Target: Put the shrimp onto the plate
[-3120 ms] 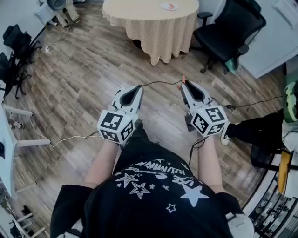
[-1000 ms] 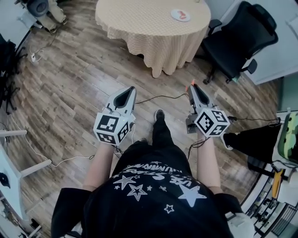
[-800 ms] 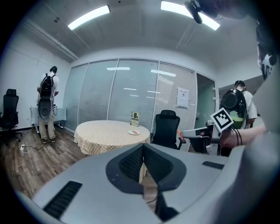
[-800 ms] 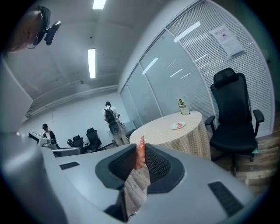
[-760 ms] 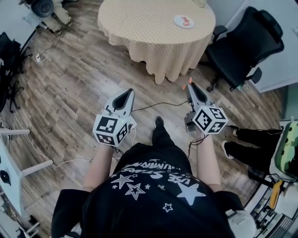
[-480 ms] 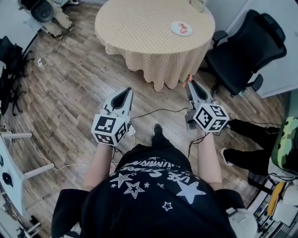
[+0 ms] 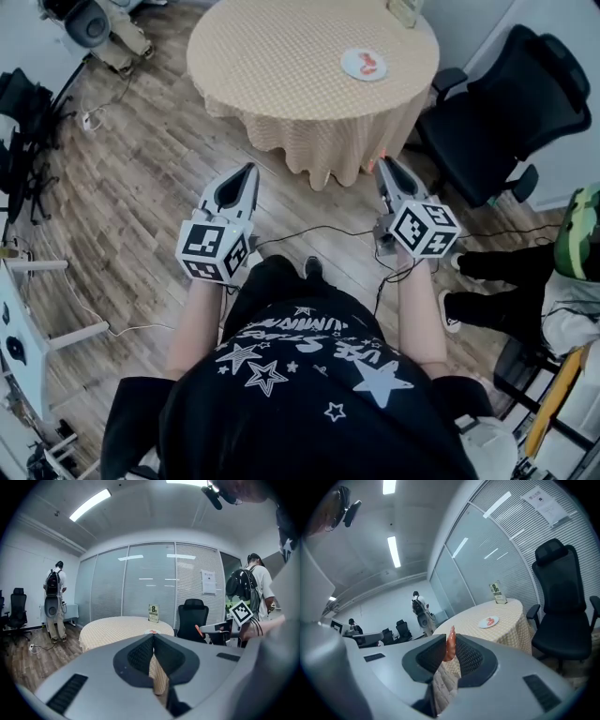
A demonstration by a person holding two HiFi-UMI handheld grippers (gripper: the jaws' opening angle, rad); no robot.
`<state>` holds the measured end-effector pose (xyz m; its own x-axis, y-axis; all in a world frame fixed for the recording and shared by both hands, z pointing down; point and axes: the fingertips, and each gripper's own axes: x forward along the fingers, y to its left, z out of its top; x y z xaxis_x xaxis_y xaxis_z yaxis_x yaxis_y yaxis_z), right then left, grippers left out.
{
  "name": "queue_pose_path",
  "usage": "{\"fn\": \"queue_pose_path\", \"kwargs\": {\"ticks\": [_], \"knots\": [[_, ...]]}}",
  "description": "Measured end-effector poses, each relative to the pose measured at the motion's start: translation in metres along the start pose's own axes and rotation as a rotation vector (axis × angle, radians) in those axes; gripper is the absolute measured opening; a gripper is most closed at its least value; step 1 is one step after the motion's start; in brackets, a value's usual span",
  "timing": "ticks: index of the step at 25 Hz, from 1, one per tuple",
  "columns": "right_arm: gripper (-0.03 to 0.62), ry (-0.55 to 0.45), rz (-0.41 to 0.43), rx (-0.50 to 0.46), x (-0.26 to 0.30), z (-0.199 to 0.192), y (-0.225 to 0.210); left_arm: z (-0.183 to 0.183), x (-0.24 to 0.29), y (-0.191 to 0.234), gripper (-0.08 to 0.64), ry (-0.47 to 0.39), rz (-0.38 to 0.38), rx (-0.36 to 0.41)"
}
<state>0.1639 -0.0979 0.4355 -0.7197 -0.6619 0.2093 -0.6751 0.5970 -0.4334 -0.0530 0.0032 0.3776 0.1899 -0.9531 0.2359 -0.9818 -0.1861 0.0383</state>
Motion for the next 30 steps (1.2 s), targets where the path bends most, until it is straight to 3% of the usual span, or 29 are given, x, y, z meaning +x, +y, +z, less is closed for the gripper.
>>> {"fn": "queue_pose_path", "kwargs": {"ticks": [9,20,30], "knots": [[0.071,0.008,0.039,0.001,0.037,0.010,0.001,0.014,0.017,0.028,0.008,-0.008,0.049,-0.006],[0.071,-0.012,-0.052,0.001,0.083,0.028,-0.025,0.029,0.095,0.058,0.008,-0.020,-0.068,0.015],[0.071,-0.023,-0.190,0.015,0.178,0.051,-0.036,0.034,0.165,0.157,0.008,0.003,-0.143,0.008]]}}
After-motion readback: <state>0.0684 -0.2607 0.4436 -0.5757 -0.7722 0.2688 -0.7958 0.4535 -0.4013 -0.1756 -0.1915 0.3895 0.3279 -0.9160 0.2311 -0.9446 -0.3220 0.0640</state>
